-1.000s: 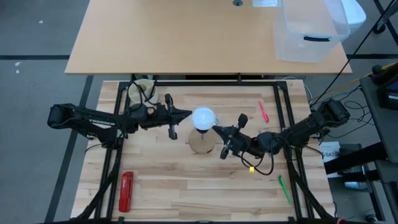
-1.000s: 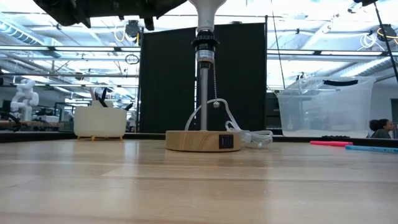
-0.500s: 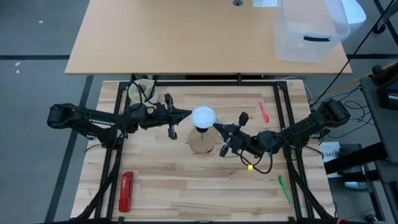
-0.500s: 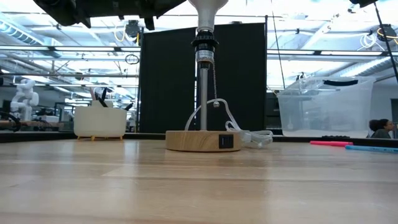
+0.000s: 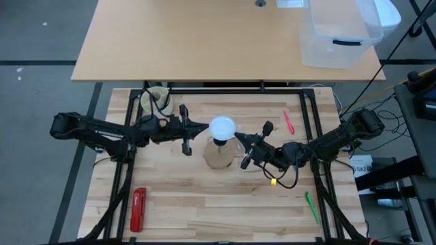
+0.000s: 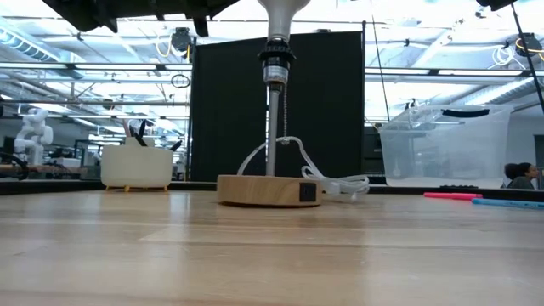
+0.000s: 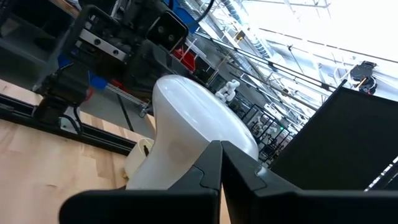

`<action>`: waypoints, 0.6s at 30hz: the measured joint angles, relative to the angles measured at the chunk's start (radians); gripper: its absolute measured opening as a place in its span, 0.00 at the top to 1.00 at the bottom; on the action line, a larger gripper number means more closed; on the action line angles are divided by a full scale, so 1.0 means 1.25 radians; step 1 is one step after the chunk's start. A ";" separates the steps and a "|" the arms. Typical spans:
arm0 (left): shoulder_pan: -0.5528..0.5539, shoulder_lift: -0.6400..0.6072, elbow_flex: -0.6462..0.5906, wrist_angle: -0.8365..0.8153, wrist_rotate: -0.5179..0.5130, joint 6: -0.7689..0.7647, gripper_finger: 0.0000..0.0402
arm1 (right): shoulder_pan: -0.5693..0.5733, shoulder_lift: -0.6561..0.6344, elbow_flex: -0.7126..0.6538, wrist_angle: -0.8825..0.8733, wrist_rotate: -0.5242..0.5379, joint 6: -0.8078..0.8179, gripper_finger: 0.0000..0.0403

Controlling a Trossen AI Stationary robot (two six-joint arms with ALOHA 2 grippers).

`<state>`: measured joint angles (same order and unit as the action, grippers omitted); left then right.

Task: Screw lightbulb
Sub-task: Remove the lightbulb from the desk lamp

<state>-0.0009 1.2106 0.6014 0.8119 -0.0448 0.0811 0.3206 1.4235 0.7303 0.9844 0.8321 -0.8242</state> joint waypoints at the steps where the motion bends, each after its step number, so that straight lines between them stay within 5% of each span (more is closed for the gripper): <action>1: -0.004 0.000 0.000 -0.003 -0.001 0.001 1.00 | 0.000 0.000 0.000 0.000 0.001 0.000 1.00; 10: -0.045 0.004 0.002 -0.008 0.042 0.006 1.00 | -0.018 0.002 0.000 -0.006 0.004 0.005 1.00; 18: -0.073 0.004 0.001 -0.027 0.002 0.029 1.00 | -0.033 0.002 0.002 -0.020 -0.016 0.035 1.00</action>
<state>-0.0927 1.2160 0.6029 0.7784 -0.0429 0.1175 0.2798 1.4261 0.7326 0.9589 0.8121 -0.7808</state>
